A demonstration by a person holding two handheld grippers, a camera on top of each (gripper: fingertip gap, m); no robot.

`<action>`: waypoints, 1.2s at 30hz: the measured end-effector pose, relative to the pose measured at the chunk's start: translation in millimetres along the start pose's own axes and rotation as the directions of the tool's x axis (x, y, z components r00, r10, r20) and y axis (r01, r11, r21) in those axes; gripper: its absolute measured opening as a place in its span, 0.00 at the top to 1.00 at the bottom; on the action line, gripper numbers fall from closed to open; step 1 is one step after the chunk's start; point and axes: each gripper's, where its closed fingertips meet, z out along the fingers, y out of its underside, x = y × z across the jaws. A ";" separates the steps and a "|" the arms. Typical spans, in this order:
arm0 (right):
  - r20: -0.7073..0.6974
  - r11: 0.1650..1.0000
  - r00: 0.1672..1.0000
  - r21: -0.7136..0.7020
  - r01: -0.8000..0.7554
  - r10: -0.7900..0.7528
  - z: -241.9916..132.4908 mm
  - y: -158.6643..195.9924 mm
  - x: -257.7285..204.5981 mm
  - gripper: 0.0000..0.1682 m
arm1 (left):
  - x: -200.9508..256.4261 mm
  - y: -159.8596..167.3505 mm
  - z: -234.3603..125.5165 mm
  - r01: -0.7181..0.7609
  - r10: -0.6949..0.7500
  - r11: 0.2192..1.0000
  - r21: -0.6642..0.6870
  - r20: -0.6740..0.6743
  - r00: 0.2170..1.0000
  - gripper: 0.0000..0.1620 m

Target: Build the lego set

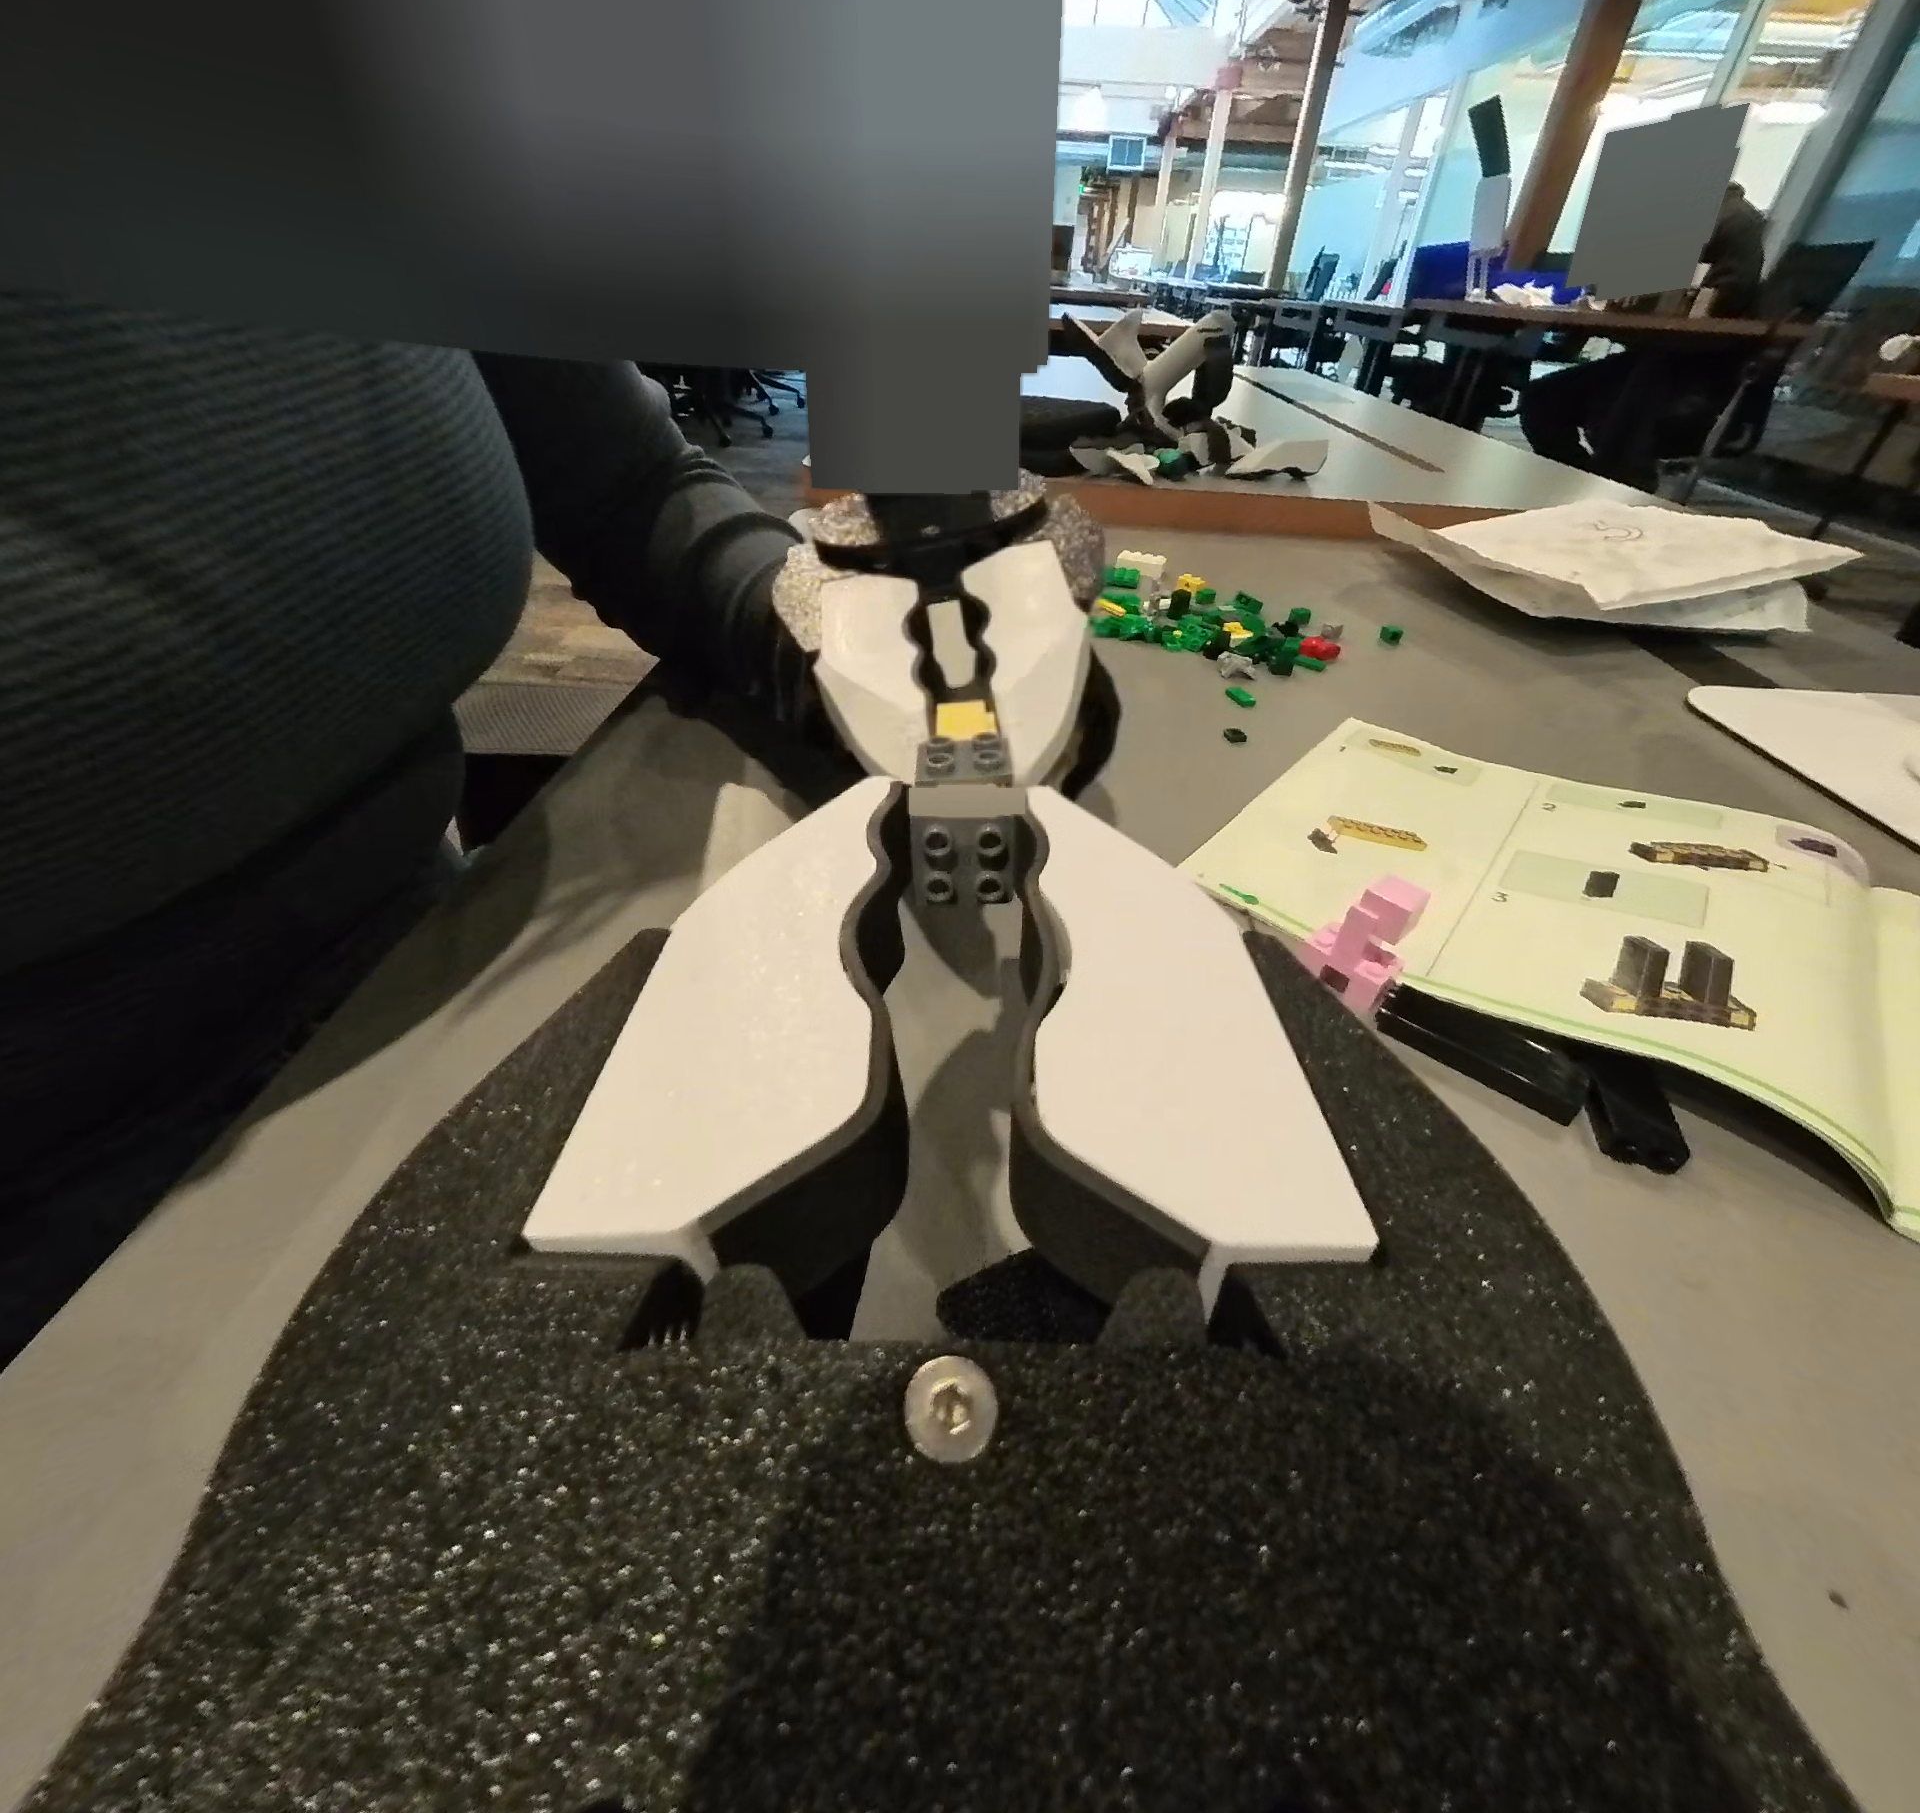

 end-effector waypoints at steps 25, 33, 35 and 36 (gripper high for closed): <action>-0.713 0.880 0.701 -0.334 -0.339 0.000 -86.2 69.1 113.9 0.88 | -29.3 79.6 -5.4 -0.056 0.162 0.847 -0.529 0.155 0.975 0.93; -0.676 0.832 0.736 -0.387 -0.398 0.037 -79.8 82.0 110.3 0.86 | -29.9 84.7 -8.0 -0.028 0.143 0.829 -0.558 0.163 0.976 0.93; -0.676 0.814 0.736 -0.412 -0.410 0.029 -79.4 86.4 110.5 0.84 | -30.2 85.2 -8.2 -0.019 0.135 0.829 -0.559 0.168 0.977 0.93; -0.677 0.806 0.736 -0.422 -0.414 0.024 -79.3 88.3 110.6 0.84 | -30.6 85.6 -8.3 -0.009 0.126 0.828 -0.561 0.170 0.977 0.93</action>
